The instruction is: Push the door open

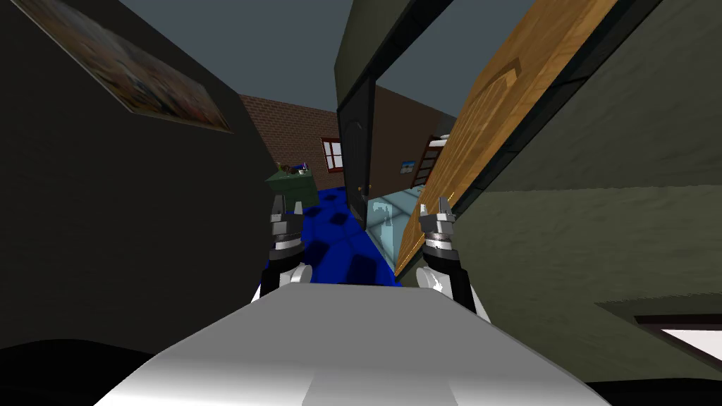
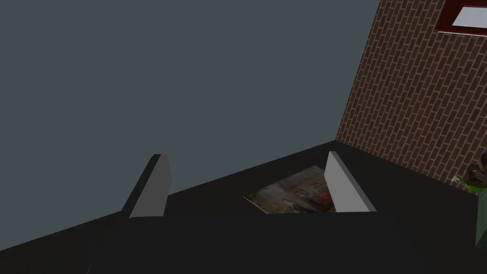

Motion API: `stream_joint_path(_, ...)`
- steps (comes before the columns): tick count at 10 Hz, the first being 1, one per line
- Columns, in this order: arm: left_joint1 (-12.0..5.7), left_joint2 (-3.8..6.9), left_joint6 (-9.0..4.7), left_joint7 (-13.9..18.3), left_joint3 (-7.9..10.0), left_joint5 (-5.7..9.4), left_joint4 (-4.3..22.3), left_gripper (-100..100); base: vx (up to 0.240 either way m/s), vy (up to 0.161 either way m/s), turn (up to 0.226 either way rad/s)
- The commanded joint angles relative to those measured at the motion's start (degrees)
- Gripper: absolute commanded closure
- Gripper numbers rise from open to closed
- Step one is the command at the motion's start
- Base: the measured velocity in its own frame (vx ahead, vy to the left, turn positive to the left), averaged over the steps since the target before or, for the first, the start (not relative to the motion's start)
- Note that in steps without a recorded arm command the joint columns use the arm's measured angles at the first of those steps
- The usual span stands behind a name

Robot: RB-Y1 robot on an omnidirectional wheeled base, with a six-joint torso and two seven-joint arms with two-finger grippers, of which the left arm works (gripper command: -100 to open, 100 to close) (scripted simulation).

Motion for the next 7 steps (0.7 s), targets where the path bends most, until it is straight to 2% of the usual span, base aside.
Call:
stream_joint_path(1,-1.14,0.71,0.08,0.47,-0.35,-0.12,1.84,-100,0.001,-0.032,-0.085)
stream_joint_path(7,-5.78,2.86,0.41,2.4,-1.78,-0.59,9.34,-100,0.119,0.082,-0.074)
